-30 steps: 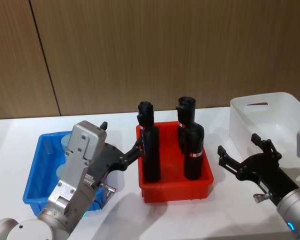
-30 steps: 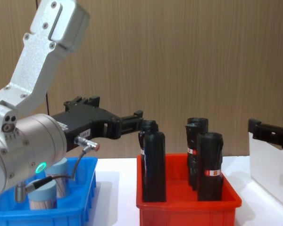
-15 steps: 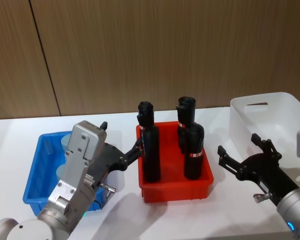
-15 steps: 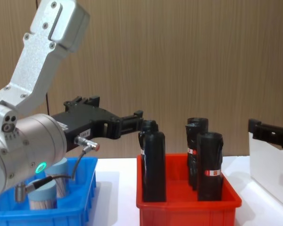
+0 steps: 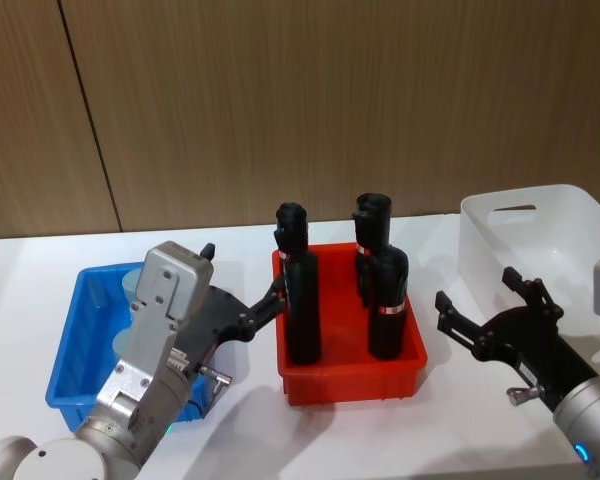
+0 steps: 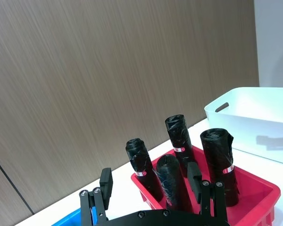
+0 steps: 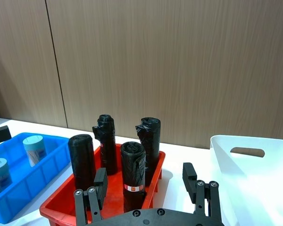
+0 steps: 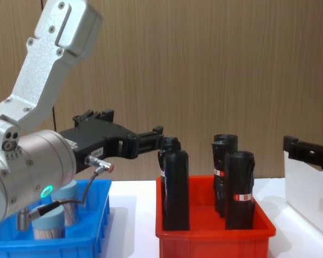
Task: Pick the cotton swabs from the blue box and place them into the white box.
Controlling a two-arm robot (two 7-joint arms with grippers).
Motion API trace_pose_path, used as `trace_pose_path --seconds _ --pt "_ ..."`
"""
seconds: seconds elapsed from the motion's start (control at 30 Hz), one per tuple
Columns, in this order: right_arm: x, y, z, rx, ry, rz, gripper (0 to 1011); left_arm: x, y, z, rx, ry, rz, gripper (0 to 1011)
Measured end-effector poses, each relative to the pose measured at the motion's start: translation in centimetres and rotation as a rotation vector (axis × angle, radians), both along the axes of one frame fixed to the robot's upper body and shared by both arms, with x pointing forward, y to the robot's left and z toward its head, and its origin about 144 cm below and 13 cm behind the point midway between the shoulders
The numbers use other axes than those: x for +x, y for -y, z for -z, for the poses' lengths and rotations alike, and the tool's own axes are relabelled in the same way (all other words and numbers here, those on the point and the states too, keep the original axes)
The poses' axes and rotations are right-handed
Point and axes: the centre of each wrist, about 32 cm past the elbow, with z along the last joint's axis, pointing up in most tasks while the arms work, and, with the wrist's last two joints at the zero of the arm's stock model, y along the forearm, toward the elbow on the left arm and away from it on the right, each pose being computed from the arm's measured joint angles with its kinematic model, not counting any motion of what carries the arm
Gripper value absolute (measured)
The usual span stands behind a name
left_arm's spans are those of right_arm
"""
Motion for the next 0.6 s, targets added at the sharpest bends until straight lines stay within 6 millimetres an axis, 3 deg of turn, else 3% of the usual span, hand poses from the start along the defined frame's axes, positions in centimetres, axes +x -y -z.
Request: trace_pose_path --seconds 0.6 --pt "0.0 0.0 0.0 0.0 0.0 0.0 1002 1.1 -1.5 0.4 -0.047 -0.034 -0.035 1004"
